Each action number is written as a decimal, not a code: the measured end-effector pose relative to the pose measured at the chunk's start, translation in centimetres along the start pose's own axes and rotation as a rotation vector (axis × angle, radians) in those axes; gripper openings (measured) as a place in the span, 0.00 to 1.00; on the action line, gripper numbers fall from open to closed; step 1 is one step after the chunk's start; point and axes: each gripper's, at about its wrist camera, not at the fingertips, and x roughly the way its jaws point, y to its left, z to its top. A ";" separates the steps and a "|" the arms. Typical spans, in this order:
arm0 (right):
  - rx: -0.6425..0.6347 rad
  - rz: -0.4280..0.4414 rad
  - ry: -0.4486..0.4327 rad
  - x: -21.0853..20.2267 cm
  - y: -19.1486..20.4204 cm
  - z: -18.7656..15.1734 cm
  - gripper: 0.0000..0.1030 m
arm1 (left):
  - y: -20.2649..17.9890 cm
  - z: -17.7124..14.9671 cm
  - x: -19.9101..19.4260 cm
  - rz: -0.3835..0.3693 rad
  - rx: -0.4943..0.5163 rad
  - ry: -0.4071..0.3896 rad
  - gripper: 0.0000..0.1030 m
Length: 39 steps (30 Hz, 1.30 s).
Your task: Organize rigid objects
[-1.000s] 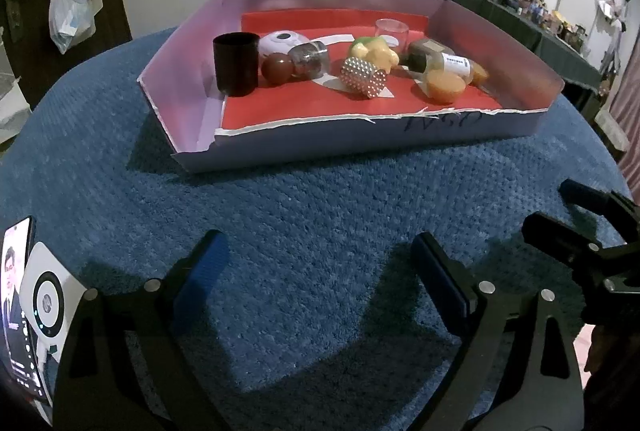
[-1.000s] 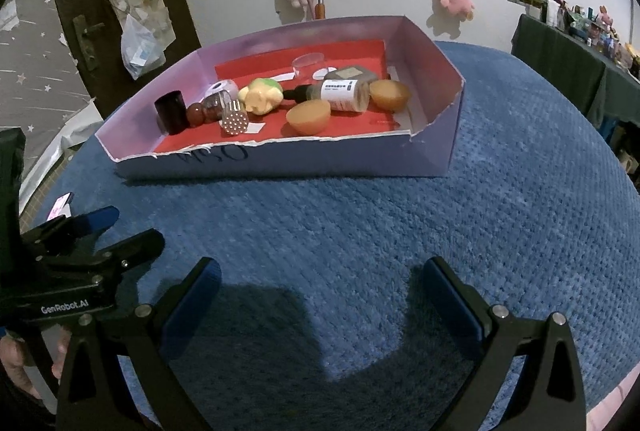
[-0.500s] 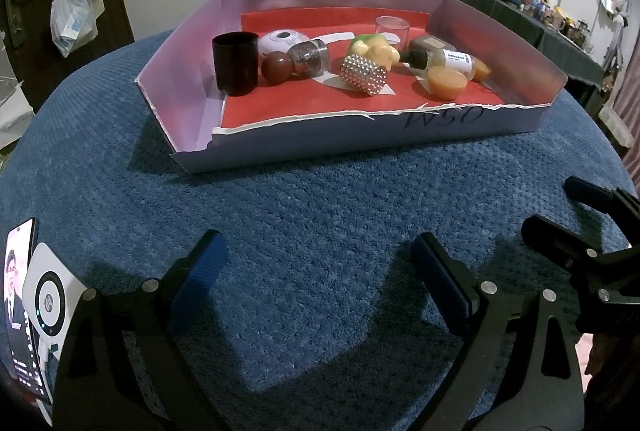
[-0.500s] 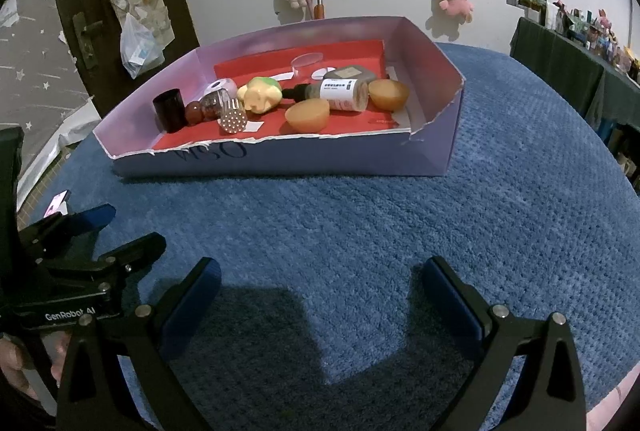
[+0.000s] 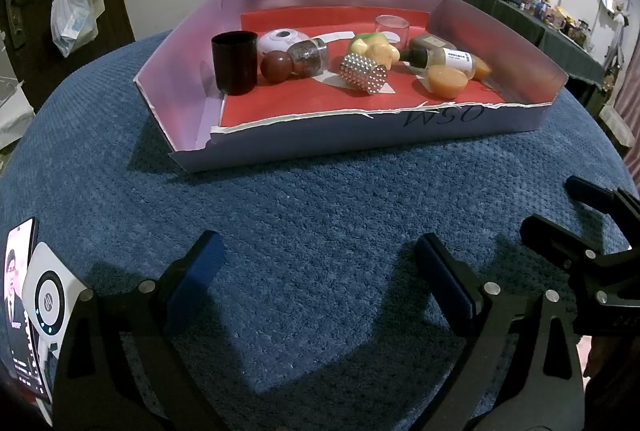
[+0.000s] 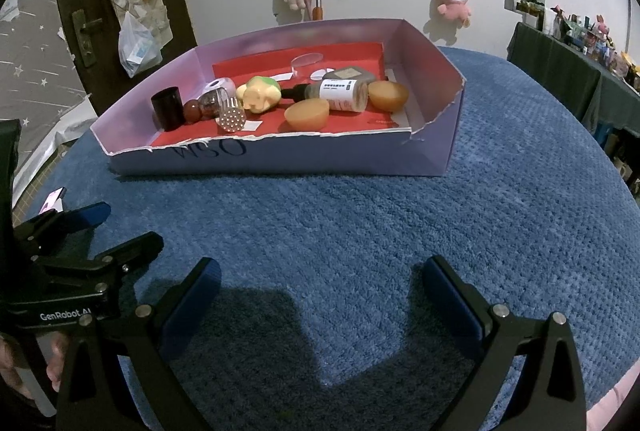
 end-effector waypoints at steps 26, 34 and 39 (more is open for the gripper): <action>-0.001 -0.002 0.000 0.0 0.0 0.0 1.00 | -0.2 -0.1 0.2 0.004 -0.008 0.013 1.00; -0.002 -0.003 0.000 0.0 0.0 0.0 1.00 | -0.2 0.0 0.1 -0.001 -0.013 0.008 1.00; -0.003 -0.003 0.000 0.0 0.0 0.0 1.00 | -0.1 0.0 0.1 -0.002 -0.015 0.007 1.00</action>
